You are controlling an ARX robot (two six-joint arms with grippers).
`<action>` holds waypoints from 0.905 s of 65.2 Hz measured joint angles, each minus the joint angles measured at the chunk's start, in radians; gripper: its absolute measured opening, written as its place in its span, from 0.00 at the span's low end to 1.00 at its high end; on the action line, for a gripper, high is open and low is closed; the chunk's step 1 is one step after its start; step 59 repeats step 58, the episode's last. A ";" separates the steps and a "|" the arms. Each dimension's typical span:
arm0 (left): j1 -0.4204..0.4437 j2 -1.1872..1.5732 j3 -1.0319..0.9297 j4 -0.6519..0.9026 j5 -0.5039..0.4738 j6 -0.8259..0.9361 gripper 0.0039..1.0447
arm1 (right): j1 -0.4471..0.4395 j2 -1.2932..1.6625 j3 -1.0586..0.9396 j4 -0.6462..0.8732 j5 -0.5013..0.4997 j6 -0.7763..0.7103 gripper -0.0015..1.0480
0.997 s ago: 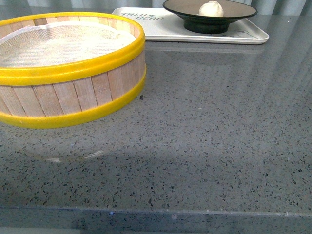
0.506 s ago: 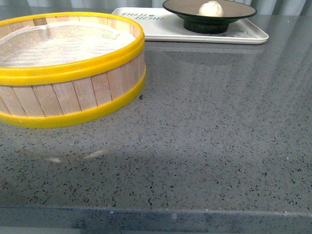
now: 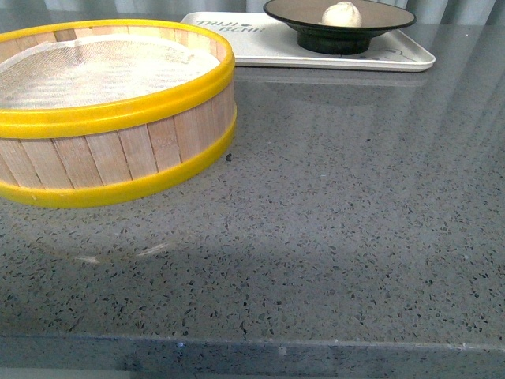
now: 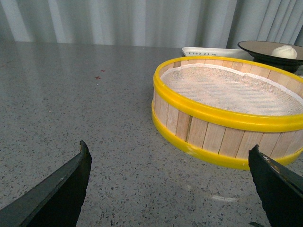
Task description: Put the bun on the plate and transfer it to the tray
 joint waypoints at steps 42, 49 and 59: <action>0.000 0.000 0.000 0.000 0.000 0.000 0.94 | 0.000 0.000 0.000 0.000 0.000 0.001 0.91; 0.000 0.000 0.000 0.000 0.000 0.000 0.94 | 0.000 0.000 0.000 0.000 0.000 0.000 0.91; 0.000 0.000 0.000 0.000 0.000 0.000 0.94 | 0.000 0.000 0.000 0.000 0.000 0.001 0.91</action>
